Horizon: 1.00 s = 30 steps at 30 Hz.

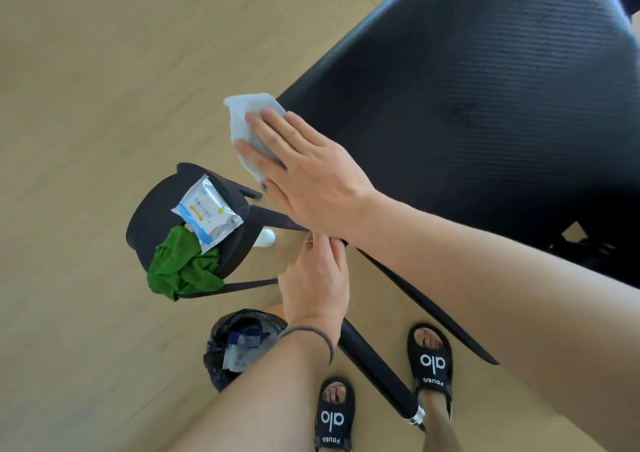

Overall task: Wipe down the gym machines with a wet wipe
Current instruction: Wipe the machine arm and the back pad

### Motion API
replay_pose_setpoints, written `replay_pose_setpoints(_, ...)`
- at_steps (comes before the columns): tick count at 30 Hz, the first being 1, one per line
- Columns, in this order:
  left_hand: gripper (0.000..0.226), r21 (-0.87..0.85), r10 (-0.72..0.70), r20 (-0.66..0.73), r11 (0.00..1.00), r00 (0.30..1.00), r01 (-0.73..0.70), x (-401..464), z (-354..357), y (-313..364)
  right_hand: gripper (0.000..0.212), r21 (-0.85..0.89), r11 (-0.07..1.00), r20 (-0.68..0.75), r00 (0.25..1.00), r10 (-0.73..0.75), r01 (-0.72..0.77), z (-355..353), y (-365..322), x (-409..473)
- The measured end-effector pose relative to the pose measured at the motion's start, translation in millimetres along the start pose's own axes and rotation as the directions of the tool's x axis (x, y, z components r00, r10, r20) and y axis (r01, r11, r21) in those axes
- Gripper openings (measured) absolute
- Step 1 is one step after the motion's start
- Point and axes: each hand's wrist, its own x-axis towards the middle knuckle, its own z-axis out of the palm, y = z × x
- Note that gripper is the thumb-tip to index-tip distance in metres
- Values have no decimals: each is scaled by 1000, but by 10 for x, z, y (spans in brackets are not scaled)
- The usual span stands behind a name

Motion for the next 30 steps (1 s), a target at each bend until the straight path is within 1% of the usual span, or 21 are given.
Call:
replay_pose_setpoints(3, 25, 65, -44, 94, 997, 995, 38, 44, 7, -8, 60, -20, 1000, 58, 998, -2, 3, -3, -18, -322)
replay_pose_setpoints(5, 24, 64, -50, 97, 997, 994, 44, 49, 5, -3, 60, -12, 1000, 89, 996, -4, 5, 0, -13, -474)
replay_pose_setpoints(6, 23, 56, -51, 100, 997, 994, 45, 44, 5, 6, 60, 1, 1000, 76, 997, 11, -12, 1, -13, -478)
replay_pose_setpoints(9, 20, 40, -58, 102, 998, 993, 54, 15, -4, 5, 61, 40, 996, 40, 996, 77, -79, -4, -86, -222)
replay_pose_setpoints(12, 15, 43, -22, 64, 999, 998, 19, -2, -15, 26, 66, 29, 979, 40, 979, 201, -202, -63, -81, 176)
replay_pose_setpoints(15, 36, 26, 43, -20, 999, 999, -42, 0, -3, 29, 68, 37, 953, 59, 953, 298, -300, -99, 54, 222)
replay_pose_setpoints(17, 43, 5, 52, -57, 999, 997, -52, 1, 7, -3, 67, 63, 930, 50, 932, 358, -361, -95, 155, -79)
replay_pose_setpoints(18, 44, -4, 46, -60, 999, 997, -46, 3, 8, -6, 66, 76, 903, 42, 907, 420, -422, -74, 223, -304)
replay_pose_setpoints(19, 43, -9, 49, -67, 999, 997, -50, 0, 20, -12, 65, 90, 857, 31, 861, 507, -508, -58, 290, -529)
replay_pose_setpoints(21, 42, 3, 60, -83, 998, 995, -60, -3, 28, -3, 65, 116, 704, 44, 712, 701, -701, -55, 342, -845)
replay_pose_setpoints(22, 40, 9, 53, -73, 999, 996, -52, -1, 39, -1, 65, 137, 625, 53, 636, 770, -768, -56, 292, -885)
replay_pose_setpoints(23, 37, 9, 35, -45, 999, 998, -34, 2, 43, 1, 66, 161, 576, 61, 591, 805, -801, -59, 187, -869)
replay_pose_setpoints(24, 32, 10, 15, -10, 1000, 1000, -15, 8, 47, -6, 66, 182, 576, 72, 595, 800, -797, -60, 41, -840)
replay_pose_setpoints(25, 26, 21, -2, 12, 1000, 1000, 2, 14, 51, -20, 66, 198, 628, 78, 651, 755, -753, -54, -124, -825)
replay_pose_setpoints(26, 20, 40, -13, 23, 999, 1000, 12, 21, 55, -26, 65, 204, 704, 82, 729, 680, -680, -32, -269, -850)
replay_pose_setpoints(27, 18, 54, -33, 25, 998, 999, 31, 24, 55, -34, 64, 196, 774, 87, 796, 598, -603, -14, -346, -927)
replay_pose_setpoints(28, 21, 37, -33, 1, 999, 999, 33, 23, 58, -34, 64, 169, 820, 93, 837, 539, -547, 5, -311, -1033)
replay_pose_setpoints(29, 27, 6, -5, -43, 1000, 999, 5, 20, 68, -36, 63, 133, 837, 91, 848, 522, -530, 27, -186, -1135)
replay_pose_setpoints(30, 33, -23, 48, -99, 998, 994, -50, 21, 85, -40, 63, 104, 815, 83, 822, 564, -570, 40, -18, -1222)
